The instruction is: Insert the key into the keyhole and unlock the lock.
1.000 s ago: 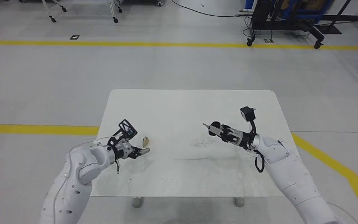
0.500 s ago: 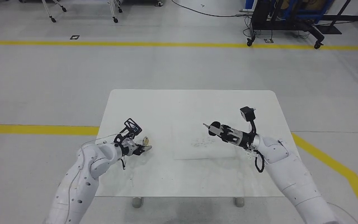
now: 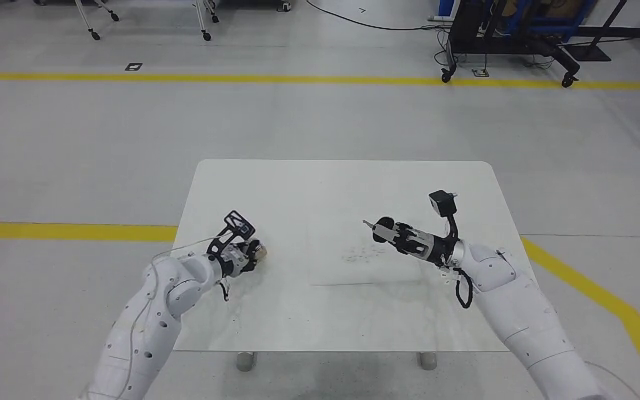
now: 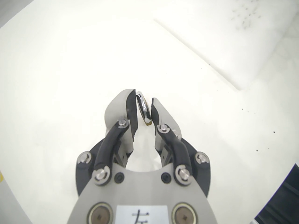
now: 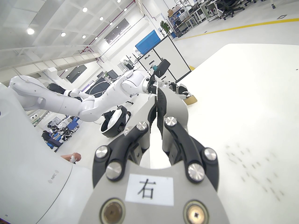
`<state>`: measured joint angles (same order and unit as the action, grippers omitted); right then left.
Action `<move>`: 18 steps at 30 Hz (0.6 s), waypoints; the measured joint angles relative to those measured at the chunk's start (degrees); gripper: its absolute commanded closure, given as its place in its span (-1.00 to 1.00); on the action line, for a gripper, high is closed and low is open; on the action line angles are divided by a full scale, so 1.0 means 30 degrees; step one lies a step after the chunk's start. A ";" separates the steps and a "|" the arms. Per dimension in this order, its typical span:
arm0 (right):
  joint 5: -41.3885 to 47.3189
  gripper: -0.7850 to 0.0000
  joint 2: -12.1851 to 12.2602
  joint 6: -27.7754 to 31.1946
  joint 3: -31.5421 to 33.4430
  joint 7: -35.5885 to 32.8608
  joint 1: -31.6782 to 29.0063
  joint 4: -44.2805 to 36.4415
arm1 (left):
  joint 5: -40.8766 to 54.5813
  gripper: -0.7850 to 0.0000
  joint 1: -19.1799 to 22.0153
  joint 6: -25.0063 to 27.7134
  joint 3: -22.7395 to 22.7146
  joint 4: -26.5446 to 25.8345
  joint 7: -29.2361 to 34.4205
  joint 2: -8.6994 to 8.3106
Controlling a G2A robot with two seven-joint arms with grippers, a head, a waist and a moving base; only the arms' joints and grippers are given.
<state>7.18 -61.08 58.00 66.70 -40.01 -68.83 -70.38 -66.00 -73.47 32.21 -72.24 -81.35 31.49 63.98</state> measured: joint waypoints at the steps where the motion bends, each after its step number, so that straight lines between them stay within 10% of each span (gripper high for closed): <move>1: 0.0000 1.00 0.0000 0.0000 0.0000 0.0000 0.0000 0.0000 | -0.0014 1.00 0.0079 -0.0060 0.0052 0.0095 0.0072 0.0006; 18: 0.0000 1.00 0.0000 0.0000 0.0000 0.0000 0.0000 0.0000 | 0.2308 1.00 0.0075 -0.0261 -0.0015 0.0287 -0.1624 0.0094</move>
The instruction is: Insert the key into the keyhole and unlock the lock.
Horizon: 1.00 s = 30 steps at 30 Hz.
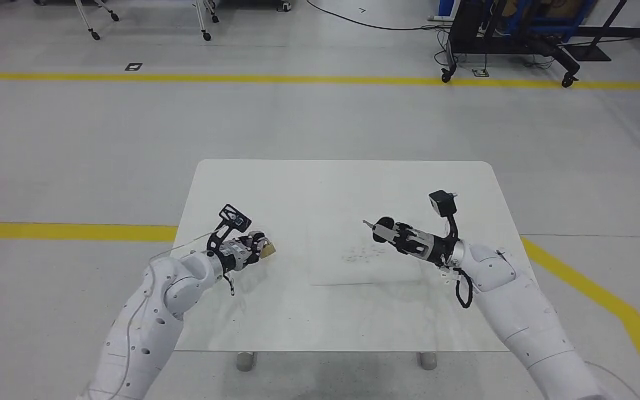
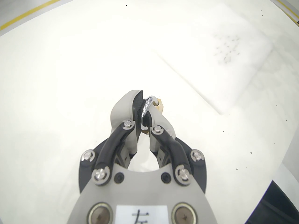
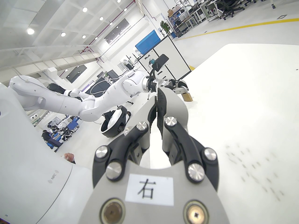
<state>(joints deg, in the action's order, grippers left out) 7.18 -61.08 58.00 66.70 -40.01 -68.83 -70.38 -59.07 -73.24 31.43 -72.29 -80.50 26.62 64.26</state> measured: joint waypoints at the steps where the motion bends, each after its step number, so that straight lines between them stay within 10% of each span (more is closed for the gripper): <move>1: 0.0000 1.00 0.0000 0.0000 0.0000 0.0000 0.0000 0.0000 | 0.0000 1.00 0.0000 0.0001 0.0000 0.0001 0.0001 0.0000; 9: 0.0296 1.00 -0.0307 -0.1076 -0.0907 0.1275 -0.0238 -0.0452 | 1.0396 1.00 0.0923 0.3527 0.1384 0.3590 -0.0764 0.0872; 16: -0.0006 1.00 -0.0635 -0.1878 -0.1580 0.2825 -0.0097 -0.0592 | 2.3193 1.00 0.4253 0.1987 0.3626 0.7479 0.4554 0.1742; 26: -0.0089 1.00 -0.0626 -0.2050 -0.1536 0.2867 -0.0128 -0.0717 | 2.4697 1.00 0.4696 0.1308 0.3990 0.8014 0.5373 0.1895; 30: -0.0422 1.00 -0.0703 -0.3076 -0.1786 0.3031 -0.0124 -0.1058 | 2.8261 1.00 0.4450 -0.2864 0.4309 0.8044 0.5799 0.2258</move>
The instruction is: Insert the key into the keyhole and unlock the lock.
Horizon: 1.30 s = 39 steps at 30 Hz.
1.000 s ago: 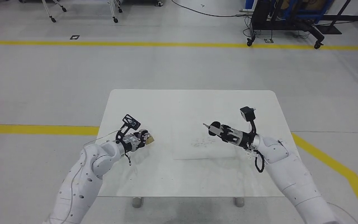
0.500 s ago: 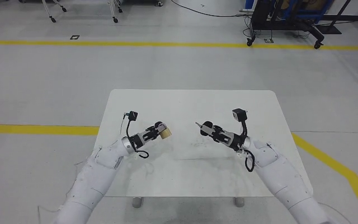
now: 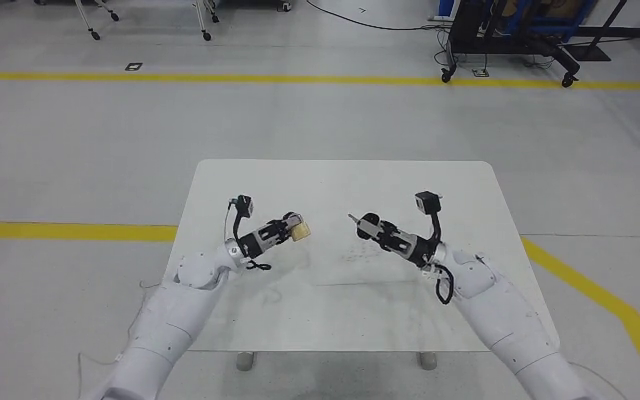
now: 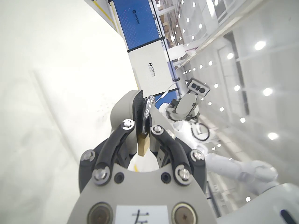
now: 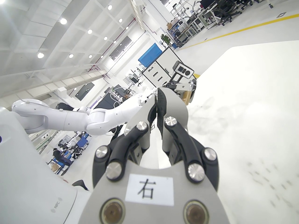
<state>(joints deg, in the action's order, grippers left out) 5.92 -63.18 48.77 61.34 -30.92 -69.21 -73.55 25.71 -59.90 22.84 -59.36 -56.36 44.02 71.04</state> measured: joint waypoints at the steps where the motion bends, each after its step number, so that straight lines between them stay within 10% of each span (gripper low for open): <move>1: 0.0108 1.00 -0.0057 -0.0511 -0.0150 0.0110 0.0004 -0.0150 | 0.0990 1.00 0.0156 -0.1321 0.0096 0.0142 0.0082 0.0112; 8: 0.1813 1.00 -0.0433 -0.3960 -0.0881 0.1043 0.0119 -0.0188 | 0.4502 1.00 0.2258 -0.8556 0.1343 0.1271 -0.1009 0.1080; 15: 0.2899 1.00 -0.0604 -0.7534 -0.1161 0.0238 0.0461 -0.0647 | 0.3742 1.00 0.3981 -0.7855 0.2325 0.2316 -0.2338 0.1721; 39: 0.5943 1.00 -0.1071 -0.9880 -0.1610 -0.0139 0.0298 -0.0619 | 0.2464 1.00 0.2692 -0.6199 0.1684 -0.0207 -0.3227 0.1644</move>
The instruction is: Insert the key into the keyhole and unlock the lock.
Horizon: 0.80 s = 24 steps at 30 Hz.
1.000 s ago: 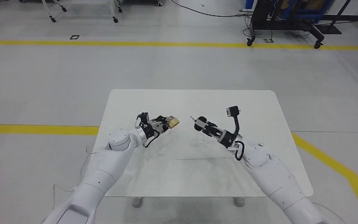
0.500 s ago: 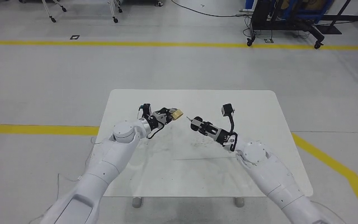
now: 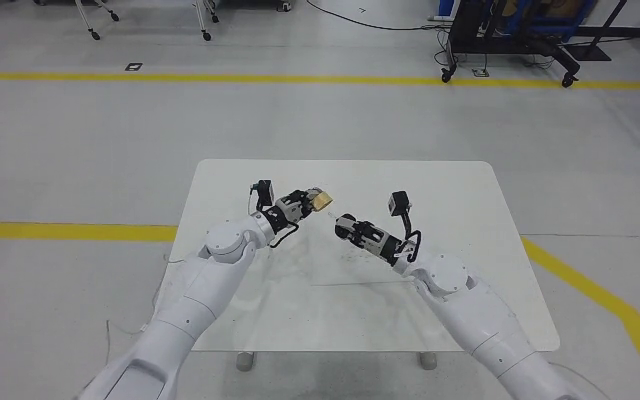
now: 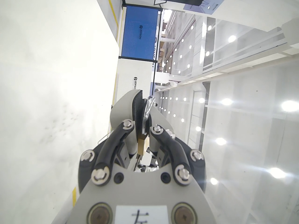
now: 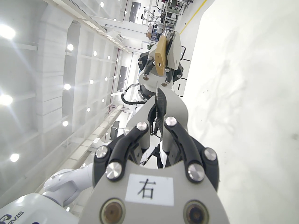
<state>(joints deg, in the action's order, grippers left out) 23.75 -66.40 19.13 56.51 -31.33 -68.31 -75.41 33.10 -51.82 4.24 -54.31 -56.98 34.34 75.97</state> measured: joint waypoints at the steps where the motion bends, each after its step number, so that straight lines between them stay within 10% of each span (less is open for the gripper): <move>1: 0.0029 1.00 -0.0024 -0.0056 0.0009 0.0032 0.0037 0.0029 | -0.0220 1.00 0.0023 -0.0009 0.0024 -0.0087 -0.0016 0.0001; 24: -0.0427 1.00 -0.0694 -0.1002 -0.0145 0.1613 0.0466 0.0621 | -0.3226 1.00 -0.0707 -0.0594 0.0026 -0.2237 -0.1122 0.0079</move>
<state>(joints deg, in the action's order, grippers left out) 22.46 -68.48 16.12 56.08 -26.49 -66.91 -73.55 23.42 -53.94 2.46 -54.23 -63.69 30.97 76.21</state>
